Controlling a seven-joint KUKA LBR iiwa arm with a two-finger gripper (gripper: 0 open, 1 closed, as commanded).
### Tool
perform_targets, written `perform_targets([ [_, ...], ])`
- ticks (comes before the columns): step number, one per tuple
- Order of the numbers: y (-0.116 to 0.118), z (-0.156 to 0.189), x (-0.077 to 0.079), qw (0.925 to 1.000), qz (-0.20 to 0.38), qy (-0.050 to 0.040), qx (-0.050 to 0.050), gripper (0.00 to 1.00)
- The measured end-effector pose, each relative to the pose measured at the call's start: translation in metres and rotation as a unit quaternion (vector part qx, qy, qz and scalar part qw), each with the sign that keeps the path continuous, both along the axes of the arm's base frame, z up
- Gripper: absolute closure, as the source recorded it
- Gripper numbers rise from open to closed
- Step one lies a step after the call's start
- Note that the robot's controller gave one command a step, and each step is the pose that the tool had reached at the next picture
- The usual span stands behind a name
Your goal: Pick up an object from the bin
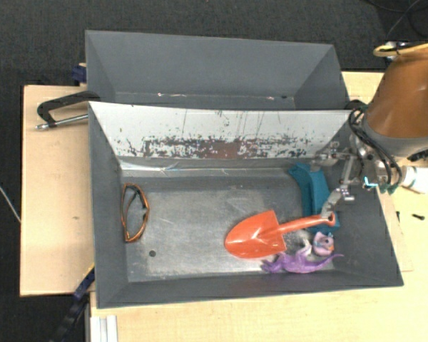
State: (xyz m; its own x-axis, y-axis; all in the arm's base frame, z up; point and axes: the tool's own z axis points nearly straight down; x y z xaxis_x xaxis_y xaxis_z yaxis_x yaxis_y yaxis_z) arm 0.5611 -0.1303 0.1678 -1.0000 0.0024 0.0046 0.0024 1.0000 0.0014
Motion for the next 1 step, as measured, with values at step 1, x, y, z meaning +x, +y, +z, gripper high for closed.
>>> perform_targets([
  [1,0.0005,0.0044,0.0019,1.0000,0.001,-0.0038,-0.001,0.00],
])
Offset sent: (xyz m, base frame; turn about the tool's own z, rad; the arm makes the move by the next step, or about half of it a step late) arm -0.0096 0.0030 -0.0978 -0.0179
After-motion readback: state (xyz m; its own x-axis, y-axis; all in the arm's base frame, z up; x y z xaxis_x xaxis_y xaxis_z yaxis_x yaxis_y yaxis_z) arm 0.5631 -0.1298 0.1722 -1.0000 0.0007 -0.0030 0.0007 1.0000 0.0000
